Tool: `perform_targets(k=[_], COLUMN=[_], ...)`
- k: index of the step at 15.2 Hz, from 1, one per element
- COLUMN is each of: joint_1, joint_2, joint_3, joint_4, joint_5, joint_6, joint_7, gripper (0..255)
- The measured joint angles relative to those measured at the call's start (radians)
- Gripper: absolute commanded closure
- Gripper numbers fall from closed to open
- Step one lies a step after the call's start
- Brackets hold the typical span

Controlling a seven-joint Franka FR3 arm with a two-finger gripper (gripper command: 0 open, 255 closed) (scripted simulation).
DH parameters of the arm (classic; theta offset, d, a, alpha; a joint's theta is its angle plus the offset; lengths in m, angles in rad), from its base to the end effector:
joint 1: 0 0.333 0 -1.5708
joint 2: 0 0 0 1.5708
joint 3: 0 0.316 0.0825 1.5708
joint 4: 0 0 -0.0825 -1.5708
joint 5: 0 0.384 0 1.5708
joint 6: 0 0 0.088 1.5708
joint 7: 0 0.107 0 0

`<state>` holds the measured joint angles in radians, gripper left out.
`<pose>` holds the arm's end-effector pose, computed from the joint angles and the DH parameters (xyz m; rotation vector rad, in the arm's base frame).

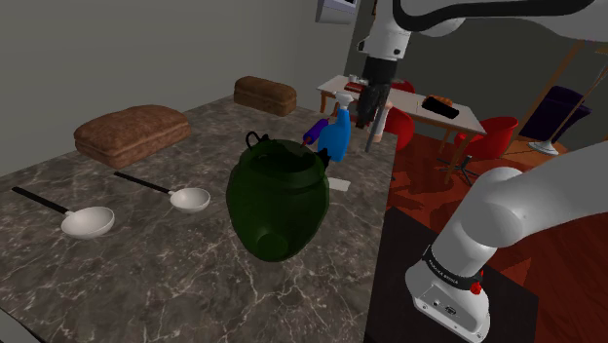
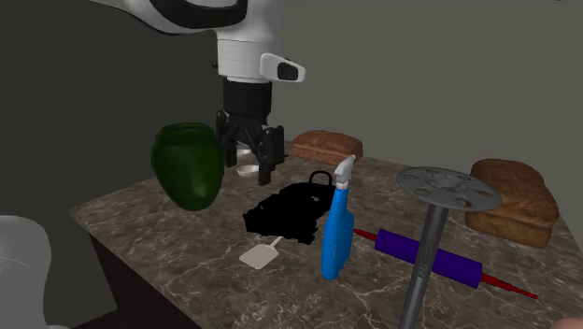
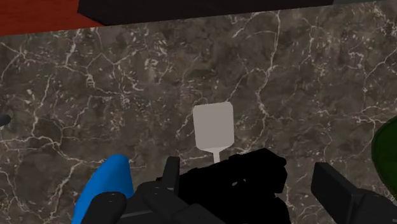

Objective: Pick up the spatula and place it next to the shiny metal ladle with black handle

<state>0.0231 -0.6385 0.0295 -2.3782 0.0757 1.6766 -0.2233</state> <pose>0.3506 0.0274 0.5404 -3.0517 -0.3977 0.0891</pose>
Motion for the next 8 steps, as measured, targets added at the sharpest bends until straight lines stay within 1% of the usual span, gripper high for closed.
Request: perform_targets(k=[7,8], joint_1=[0.032,0.032], joint_2=[0.167,0.201], joint_3=[0.045,0.048], joint_4=[-0.089,-0.086], joint_5=[-0.032,-0.041], joint_6=[0.207,0.231], joint_7=[-0.045,-0.055], gripper=[0,0])
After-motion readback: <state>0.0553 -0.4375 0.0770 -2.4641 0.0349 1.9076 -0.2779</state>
